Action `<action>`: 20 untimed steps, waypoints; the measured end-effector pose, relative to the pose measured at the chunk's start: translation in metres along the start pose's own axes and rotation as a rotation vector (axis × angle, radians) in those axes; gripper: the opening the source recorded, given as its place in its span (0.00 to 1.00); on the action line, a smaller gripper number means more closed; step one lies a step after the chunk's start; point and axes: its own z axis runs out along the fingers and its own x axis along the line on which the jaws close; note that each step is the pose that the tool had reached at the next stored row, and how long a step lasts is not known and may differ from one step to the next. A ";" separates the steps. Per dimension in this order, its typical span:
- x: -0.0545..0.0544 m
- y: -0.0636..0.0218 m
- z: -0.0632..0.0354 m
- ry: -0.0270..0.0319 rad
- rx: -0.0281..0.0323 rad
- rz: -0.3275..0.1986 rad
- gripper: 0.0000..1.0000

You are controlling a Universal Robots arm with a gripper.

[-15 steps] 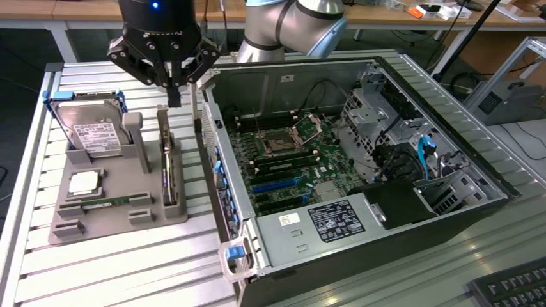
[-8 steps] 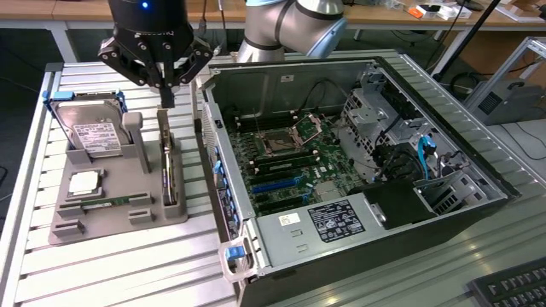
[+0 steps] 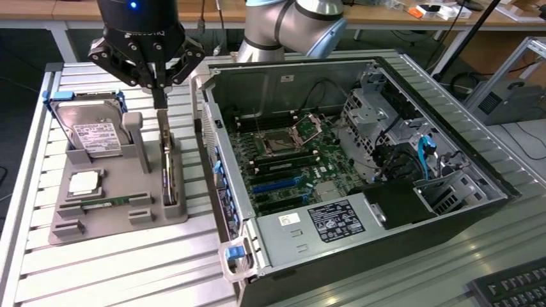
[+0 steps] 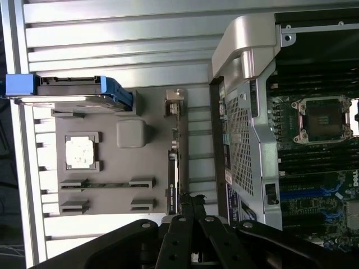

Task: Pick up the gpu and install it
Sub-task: 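Reach for the gpu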

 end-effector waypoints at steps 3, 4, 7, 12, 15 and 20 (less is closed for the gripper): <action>0.005 -0.0004 -0.0001 -0.0001 0.0000 0.000 0.11; 0.006 -0.0005 -0.0001 -0.0001 0.0000 0.000 0.11; 0.010 -0.0008 -0.0002 -0.0001 0.0000 0.000 0.11; 0.015 -0.0011 -0.0003 0.0000 0.0000 0.000 0.11; 0.021 -0.0016 -0.0005 0.0000 0.0000 0.000 0.11; 0.028 -0.0021 -0.0006 -0.0001 0.0000 0.000 0.11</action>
